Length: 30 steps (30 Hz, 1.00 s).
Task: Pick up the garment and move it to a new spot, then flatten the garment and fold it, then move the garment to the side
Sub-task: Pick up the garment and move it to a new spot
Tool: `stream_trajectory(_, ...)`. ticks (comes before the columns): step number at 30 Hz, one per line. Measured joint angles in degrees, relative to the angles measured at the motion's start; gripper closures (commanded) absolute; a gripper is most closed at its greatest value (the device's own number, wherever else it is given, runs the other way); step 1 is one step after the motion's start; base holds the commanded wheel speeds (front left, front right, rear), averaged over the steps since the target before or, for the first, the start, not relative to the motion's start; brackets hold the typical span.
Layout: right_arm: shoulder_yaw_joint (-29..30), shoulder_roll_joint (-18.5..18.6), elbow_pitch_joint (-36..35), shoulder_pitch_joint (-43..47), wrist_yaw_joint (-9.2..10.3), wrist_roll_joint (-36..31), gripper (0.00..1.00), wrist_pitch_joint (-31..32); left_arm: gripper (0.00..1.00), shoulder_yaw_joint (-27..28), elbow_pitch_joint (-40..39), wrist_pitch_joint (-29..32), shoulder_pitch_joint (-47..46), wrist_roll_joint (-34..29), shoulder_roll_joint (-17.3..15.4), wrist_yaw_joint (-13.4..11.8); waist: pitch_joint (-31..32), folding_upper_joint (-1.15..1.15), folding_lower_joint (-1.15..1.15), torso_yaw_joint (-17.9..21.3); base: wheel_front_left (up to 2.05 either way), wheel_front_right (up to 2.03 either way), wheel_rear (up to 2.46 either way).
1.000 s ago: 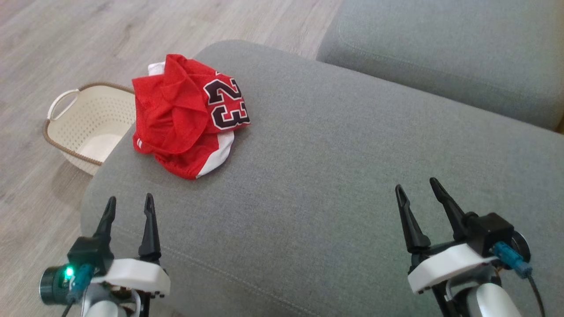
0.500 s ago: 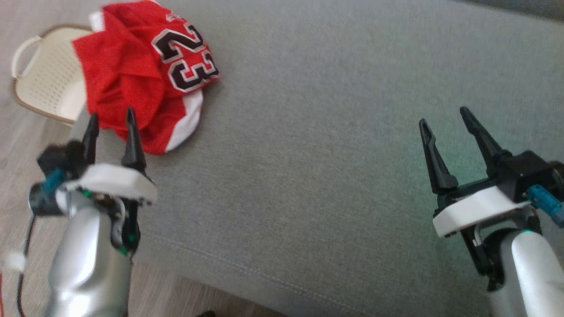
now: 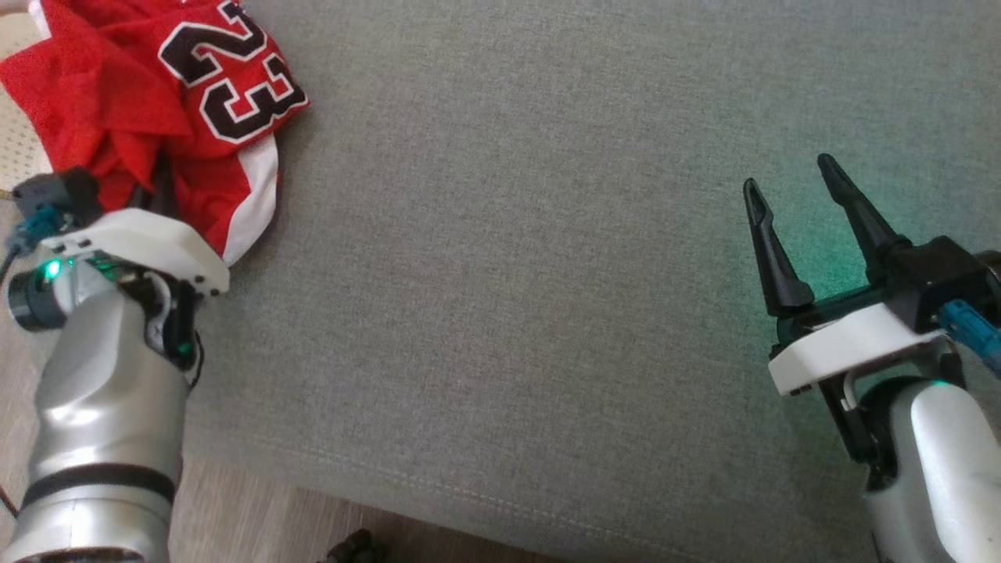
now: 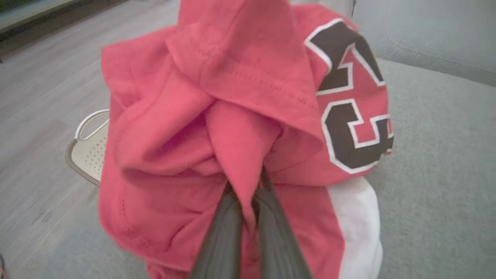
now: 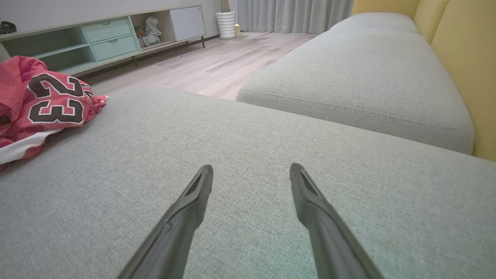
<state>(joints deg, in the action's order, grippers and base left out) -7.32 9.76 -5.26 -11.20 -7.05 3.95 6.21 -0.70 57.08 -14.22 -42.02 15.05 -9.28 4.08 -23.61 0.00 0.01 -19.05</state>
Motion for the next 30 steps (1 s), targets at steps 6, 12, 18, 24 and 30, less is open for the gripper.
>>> stream_trajectory(6,0.63,-0.54,1.59,0.05,-0.01,0.07,0.00,-1.58,1.00,3.42,-9.93,-0.05,0.91,-0.37,-1.02,-1.08,2.12,0.00,-0.01,-0.22,0.00,0.00,0.00)
stream_trajectory(12,1.96,-1.92,2.86,0.32,-0.01,0.09,0.00,-3.33,1.00,5.58,-22.03,-0.08,7.29,-1.68,-1.05,-1.40,5.48,0.00,-0.01,-0.28,0.00,0.00,0.00)
stream_trajectory(18,3.08,-3.42,4.61,3.20,0.00,0.68,0.00,-5.42,1.00,5.86,-36.87,-0.08,18.76,-4.42,-0.11,-1.90,10.93,0.00,-0.01,0.22,0.00,0.00,0.00)
stream_trajectory(24,3.98,-4.94,6.36,7.38,0.00,1.64,0.00,-7.27,1.00,4.91,-48.69,0.69,31.67,-5.56,0.65,-2.69,17.00,0.01,-0.01,1.58,0.00,0.00,0.00)
stream_trajectory(30,4.33,-5.92,7.01,10.42,0.00,2.29,0.00,-7.79,1.00,2.76,-58.90,5.42,41.76,-6.03,1.27,-3.41,21.77,0.01,-0.02,3.79,0.00,0.00,0.00)
